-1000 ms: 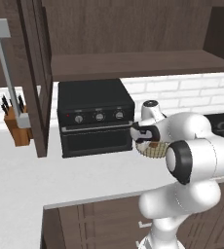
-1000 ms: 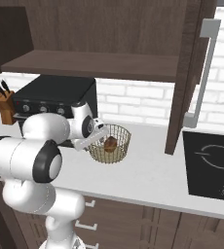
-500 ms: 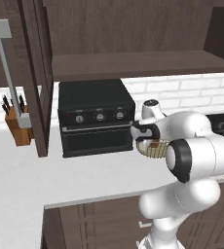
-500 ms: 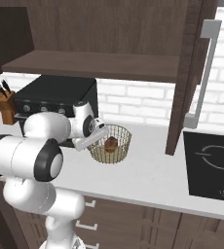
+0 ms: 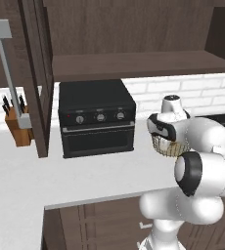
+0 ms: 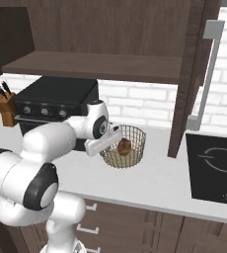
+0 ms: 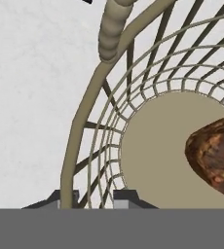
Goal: Open the cabinet, pick up the bread from the cabinet and place it in the basket. Then move the basket to the dining counter.
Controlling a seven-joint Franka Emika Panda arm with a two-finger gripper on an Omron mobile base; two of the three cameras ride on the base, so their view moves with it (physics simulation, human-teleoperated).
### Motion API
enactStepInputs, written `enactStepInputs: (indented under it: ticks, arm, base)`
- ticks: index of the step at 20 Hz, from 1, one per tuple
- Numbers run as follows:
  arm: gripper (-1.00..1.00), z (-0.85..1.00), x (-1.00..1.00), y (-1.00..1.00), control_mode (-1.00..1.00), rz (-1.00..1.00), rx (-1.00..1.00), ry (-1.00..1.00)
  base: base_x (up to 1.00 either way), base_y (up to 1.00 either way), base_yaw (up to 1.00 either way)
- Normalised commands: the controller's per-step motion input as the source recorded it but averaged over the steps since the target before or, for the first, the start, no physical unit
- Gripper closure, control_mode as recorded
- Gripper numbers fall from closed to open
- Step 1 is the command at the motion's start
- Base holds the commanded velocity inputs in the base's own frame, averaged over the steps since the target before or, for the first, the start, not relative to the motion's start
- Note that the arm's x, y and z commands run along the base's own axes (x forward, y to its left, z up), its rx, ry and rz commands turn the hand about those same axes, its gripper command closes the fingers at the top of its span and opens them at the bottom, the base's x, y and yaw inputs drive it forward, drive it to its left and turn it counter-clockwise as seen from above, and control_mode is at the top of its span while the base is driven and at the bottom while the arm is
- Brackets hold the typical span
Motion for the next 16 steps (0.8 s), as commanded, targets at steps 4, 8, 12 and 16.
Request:
enactStepInputs:
  ticks: [4, 8, 12, 16]
  arm:
    - [1.00, 0.92, -0.86, -0.30, -1.00, 0.11, 0.00, 0.00]
    - [1.00, 0.96, -0.80, -0.01, -1.00, 0.14, 0.00, 0.00]
    - [1.00, 0.30, -0.99, 0.42, -1.00, 0.09, 0.06, 0.07]
    - [1.00, 0.14, -0.68, 0.65, -1.00, 0.05, 0.09, 0.09]
  base:
    - [0.00, 0.00, 0.00]
    - [0.00, 0.00, 0.00]
    - [0.00, 0.00, 0.00]
    - [0.00, 0.00, 0.00]
